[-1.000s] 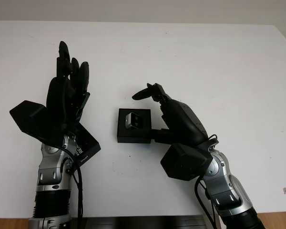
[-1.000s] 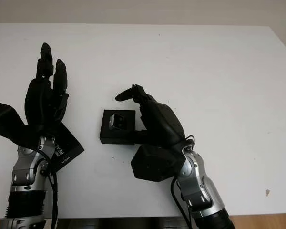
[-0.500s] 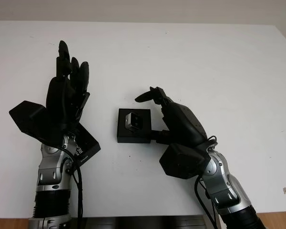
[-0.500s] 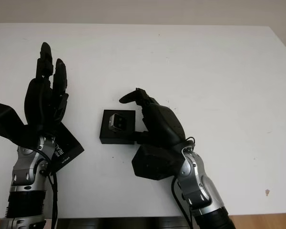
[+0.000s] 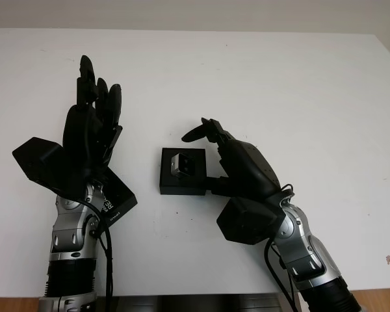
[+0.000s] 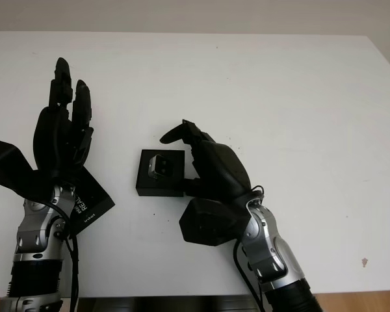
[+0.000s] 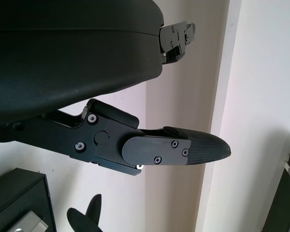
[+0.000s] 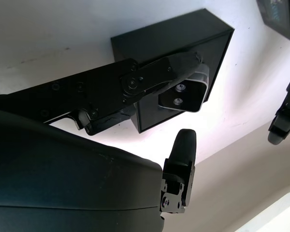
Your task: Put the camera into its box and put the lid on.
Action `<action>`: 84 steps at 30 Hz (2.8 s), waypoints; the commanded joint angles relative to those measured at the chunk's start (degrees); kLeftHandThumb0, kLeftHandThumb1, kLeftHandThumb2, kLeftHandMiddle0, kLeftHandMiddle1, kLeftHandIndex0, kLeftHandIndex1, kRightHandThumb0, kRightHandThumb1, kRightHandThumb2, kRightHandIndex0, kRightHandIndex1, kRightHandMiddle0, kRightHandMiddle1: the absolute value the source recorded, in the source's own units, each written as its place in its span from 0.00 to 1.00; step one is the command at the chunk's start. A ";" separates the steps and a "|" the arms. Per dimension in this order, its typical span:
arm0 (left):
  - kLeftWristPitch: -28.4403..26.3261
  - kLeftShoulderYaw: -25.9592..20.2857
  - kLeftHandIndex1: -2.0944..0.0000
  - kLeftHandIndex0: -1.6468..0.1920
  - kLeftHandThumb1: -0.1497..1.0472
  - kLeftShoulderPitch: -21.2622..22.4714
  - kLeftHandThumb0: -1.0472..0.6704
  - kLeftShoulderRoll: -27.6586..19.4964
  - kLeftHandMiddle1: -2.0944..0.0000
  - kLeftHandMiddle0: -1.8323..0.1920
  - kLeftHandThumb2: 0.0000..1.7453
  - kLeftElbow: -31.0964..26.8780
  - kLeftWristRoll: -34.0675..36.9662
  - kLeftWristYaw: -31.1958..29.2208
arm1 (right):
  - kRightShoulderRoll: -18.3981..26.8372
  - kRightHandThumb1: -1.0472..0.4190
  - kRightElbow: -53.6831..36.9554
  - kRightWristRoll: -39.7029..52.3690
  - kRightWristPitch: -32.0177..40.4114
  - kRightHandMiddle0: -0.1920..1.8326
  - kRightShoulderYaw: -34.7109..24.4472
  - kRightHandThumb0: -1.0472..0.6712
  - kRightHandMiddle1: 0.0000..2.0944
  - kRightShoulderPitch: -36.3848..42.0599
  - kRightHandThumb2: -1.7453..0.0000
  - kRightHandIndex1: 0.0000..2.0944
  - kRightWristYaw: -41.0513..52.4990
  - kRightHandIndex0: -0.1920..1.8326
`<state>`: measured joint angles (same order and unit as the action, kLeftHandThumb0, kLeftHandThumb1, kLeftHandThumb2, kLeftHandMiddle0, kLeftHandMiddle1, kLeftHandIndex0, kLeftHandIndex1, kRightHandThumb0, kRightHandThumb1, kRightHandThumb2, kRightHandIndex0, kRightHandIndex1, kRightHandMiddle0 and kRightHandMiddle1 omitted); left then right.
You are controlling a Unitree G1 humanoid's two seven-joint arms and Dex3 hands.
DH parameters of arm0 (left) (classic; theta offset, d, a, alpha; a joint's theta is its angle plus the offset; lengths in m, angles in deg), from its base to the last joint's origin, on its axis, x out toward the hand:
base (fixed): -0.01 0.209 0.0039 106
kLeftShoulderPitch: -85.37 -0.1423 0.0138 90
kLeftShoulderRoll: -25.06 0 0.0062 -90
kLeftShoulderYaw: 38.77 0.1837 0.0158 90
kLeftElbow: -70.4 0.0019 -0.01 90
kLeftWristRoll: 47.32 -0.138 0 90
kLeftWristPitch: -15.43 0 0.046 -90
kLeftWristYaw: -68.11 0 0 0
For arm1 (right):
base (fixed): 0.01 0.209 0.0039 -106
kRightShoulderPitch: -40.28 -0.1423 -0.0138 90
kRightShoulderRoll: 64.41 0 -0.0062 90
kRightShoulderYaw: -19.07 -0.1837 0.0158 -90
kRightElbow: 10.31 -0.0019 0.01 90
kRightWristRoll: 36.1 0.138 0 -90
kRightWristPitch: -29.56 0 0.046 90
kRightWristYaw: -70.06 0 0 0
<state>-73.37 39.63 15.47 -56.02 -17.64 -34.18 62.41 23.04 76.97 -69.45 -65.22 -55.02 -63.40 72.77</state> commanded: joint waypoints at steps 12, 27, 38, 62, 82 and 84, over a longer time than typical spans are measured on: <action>0.77 0.03 1.00 1.00 1.00 0.52 0.19 -0.25 1.00 1.00 0.21 0.20 -0.23 -0.12 | 0.93 0.06 0.96 -0.83 -2.19 0.06 1.20 0.29 0.71 0.29 0.97 0.04 -0.81 0.19; 1.13 -0.34 1.00 1.00 1.00 0.44 0.18 -0.03 1.00 1.00 0.19 0.54 0.52 -0.27 | 1.41 0.01 4.26 -3.30 -4.28 0.04 1.60 0.33 0.70 -0.64 0.96 0.05 -4.21 0.20; 1.11 -0.18 1.00 1.00 1.00 0.15 0.18 -0.50 1.00 1.00 0.20 0.29 -0.21 -0.32 | 2.14 0.00 3.40 -5.95 -2.28 0.04 2.31 0.32 0.68 -1.34 0.92 0.05 -1.61 0.19; 0.00 0.06 1.00 1.00 1.00 -0.32 0.19 -1.92 1.00 1.00 0.24 -0.95 -0.15 -1.48 | 2.63 0.00 0.97 -6.23 -0.51 0.25 2.85 0.44 0.97 -1.27 0.94 0.50 2.54 0.11; 0.19 -0.25 1.00 1.00 1.00 -0.11 0.18 -1.24 1.00 1.00 0.20 -0.07 0.30 -1.02 | -2.42 0.00 8.69 2.67 -7.20 0.09 0.92 0.43 0.96 -3.84 0.88 0.54 -5.86 0.04; 0.16 -0.35 1.00 1.00 1.00 -0.13 0.18 -1.11 1.00 1.00 0.20 -0.09 0.47 -0.93 | -2.92 0.00 9.35 2.86 -7.74 0.10 1.06 0.43 0.97 -4.34 0.88 0.54 -6.68 0.04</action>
<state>-73.81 39.59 15.46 -57.31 -17.66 -33.82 61.36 20.98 86.22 -66.91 -72.00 -53.92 -66.82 66.79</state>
